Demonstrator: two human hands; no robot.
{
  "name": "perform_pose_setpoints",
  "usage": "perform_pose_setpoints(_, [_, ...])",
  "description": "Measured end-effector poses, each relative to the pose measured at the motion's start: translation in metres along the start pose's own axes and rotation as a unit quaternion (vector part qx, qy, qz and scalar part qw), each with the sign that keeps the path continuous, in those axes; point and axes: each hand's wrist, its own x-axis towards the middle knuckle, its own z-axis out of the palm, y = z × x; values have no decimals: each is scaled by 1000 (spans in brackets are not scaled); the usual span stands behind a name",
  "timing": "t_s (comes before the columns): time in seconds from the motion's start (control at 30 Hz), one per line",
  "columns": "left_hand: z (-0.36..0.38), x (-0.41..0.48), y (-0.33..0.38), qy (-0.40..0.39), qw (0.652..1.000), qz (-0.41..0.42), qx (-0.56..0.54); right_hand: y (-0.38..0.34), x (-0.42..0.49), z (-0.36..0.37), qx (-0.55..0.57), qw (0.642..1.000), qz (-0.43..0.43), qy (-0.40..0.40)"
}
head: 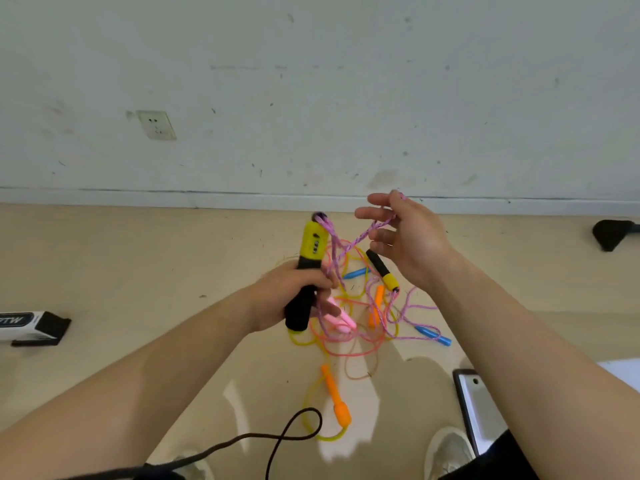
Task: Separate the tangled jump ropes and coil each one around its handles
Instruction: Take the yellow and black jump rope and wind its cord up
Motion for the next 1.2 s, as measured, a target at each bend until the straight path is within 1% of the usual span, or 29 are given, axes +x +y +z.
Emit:
perform_pose_setpoints(0.07, [-5,2,8,33,998,17,-54,8,8,-6,-81,996,25,12])
perform_pose_setpoints(0.13, [-8,3,19,58,995,27,-83,25,12,-4,-166,984,57,-18])
perform_pose_setpoints(0.17, [-9,4,22,68,993,27,-97,35,12,-1,-190,979,70,-32])
perform_pose_setpoints(0.2, [-9,4,26,78,990,26,-113,48,10,5,-191,978,79,-39])
perform_pose_setpoints(0.23, [-9,6,29,88,987,24,-129,59,7,10,-184,979,71,-42])
perform_pose_setpoints(0.27, [-8,8,32,103,984,22,-145,72,5,14,-190,980,37,-41])
perform_pose_setpoints(0.3, [-9,11,33,123,979,18,-161,85,3,14,-259,964,-38,-52])
perform_pose_setpoints(0.33, [-11,14,33,150,973,13,-174,98,0,12,-365,920,-126,-70])
perform_pose_setpoints(0.37, [-15,18,33,183,967,4,-180,107,-3,13,-437,876,-186,-90])
perform_pose_setpoints(0.4, [-20,21,31,217,959,-9,-182,114,-7,15,-473,845,-226,-104])
perform_pose_setpoints(0.43, [-26,24,29,245,951,-21,-186,116,-13,17,-479,839,-234,-108])
perform_pose_setpoints(0.47, [-31,26,28,264,945,-31,-191,118,-16,18,-474,844,-232,-97])
perform_pose_setpoints(0.53, [-35,26,27,261,943,-49,-203,124,-13,16,-472,855,-194,-95])
perform_pose_setpoints(0.6, [-30,24,29,224,951,-61,-204,124,-6,9,-497,847,-124,-144])
perform_pose_setpoints(0.7, [-17,20,34,167,964,-66,-197,129,6,-2,-529,816,-21,-232])
perform_pose_setpoints(0.77, [-13,19,37,147,967,-55,-202,133,9,-7,-540,799,61,-257])
perform_pose_setpoints(0.8, [-14,18,38,146,966,-45,-207,136,8,-9,-555,783,96,-266])
perform_pose_setpoints(0.87, [-19,18,41,158,962,-20,-223,145,11,-21,-603,742,131,-260])
perform_pose_setpoints(0.97, [-37,21,40,214,951,16,-221,158,20,-47,-655,717,132,-196])
perform_pose_setpoints(1.0, [-44,24,36,248,947,26,-200,160,25,-55,-667,715,131,-166])
perform_pose_setpoints(1.03, [-53,27,31,290,943,35,-160,160,29,-61,-664,724,130,-136])
perform_pose_setpoints(1.07, [-62,30,25,331,937,41,-105,156,31,-64,-644,746,129,-112])
perform_pose_setpoints(1.1, [-68,33,19,359,931,44,-49,153,34,-64,-605,779,131,-100])
perform_pose_setpoints(1.13, [-73,35,12,370,928,45,-6,146,35,-61,-544,823,134,-96])
perform_pose_setpoints(1.17, [-74,36,6,363,930,45,22,137,34,-54,-471,866,136,-98])
perform_pose_setpoints(1.2, [-71,37,0,345,937,44,36,126,31,-45,-400,900,135,-107])
